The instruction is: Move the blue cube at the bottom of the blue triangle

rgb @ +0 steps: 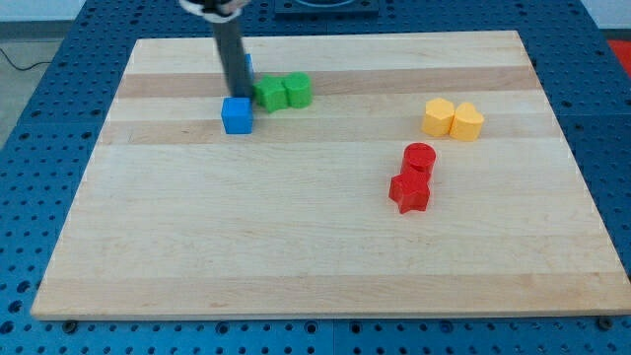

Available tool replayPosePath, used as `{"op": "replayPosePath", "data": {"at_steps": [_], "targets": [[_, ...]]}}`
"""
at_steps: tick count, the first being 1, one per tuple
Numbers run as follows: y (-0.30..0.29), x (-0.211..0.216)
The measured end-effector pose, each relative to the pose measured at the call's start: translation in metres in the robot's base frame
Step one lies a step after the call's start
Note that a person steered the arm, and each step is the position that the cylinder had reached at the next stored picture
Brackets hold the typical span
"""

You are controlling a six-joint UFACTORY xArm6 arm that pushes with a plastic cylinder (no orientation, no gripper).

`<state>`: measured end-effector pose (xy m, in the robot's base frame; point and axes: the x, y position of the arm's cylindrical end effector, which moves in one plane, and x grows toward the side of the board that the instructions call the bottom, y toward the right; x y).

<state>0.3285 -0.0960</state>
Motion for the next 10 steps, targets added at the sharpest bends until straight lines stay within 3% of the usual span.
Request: {"op": "replayPosePath", "data": {"at_steps": [2,3,5,6,7,10], "targets": [[0.091,-0.005],[0.094,-0.003],[0.085,0.061],[0.048,0.074],[-0.001,0.073],[-0.014,0.021]]}}
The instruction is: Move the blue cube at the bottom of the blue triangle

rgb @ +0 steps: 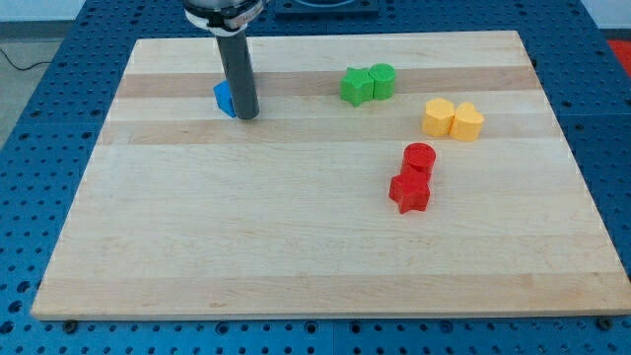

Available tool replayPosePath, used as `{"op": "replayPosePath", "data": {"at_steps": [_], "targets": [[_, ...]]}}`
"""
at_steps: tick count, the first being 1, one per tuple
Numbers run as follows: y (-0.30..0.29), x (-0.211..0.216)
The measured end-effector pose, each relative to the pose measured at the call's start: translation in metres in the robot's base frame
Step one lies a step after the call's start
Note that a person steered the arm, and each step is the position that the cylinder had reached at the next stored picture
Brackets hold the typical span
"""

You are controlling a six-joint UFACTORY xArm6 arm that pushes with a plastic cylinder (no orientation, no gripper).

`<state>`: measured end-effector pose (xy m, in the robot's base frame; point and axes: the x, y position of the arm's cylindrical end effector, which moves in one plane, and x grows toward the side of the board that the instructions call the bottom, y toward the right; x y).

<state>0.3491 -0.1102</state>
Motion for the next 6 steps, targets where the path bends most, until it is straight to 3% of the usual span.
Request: {"op": "replayPosePath", "data": {"at_steps": [3,6], "targets": [[-0.038,0.027],[-0.04,-0.01]]}}
